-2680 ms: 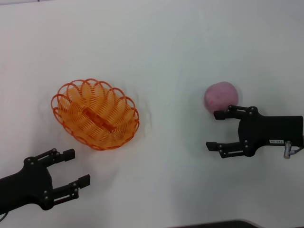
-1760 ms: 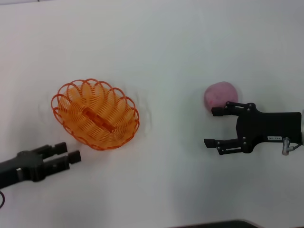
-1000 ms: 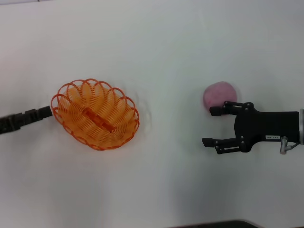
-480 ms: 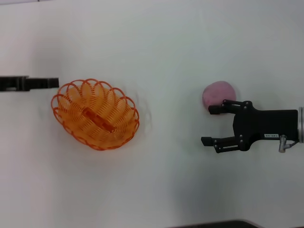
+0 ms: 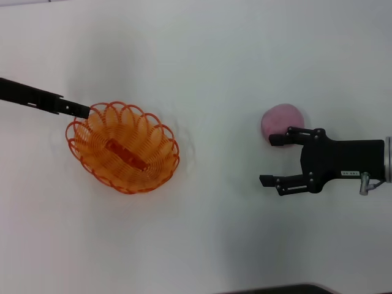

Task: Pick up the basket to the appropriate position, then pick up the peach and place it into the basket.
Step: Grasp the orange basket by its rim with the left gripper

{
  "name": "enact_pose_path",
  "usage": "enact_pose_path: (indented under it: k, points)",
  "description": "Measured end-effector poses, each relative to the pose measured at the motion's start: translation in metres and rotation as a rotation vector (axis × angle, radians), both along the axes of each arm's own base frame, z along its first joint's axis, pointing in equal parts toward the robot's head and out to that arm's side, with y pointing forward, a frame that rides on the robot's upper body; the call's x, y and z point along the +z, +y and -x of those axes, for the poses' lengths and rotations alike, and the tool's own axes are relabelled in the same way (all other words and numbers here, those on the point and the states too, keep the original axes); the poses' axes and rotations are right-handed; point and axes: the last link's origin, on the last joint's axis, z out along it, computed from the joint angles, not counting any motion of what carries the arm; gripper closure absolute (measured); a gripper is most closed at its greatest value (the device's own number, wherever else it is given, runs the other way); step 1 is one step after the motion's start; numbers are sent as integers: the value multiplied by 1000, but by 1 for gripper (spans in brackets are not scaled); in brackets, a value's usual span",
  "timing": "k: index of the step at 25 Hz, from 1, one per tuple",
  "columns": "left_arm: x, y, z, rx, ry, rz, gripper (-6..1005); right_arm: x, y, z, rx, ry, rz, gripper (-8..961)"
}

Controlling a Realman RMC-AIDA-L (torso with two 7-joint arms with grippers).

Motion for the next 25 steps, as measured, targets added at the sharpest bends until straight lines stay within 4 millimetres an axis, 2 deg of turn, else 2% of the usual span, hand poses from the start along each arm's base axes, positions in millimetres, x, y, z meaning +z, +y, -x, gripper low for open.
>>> enact_pose_path:
  k: [10, 25]
  points:
    - [-19, 2, -26, -49, 126, 109, 249, 0, 0, 1, 3, 2, 2, 23]
    - [-36, -1, -30, -84, 206, 136, 267, -2, 1, 2, 6, 2, 9, 22]
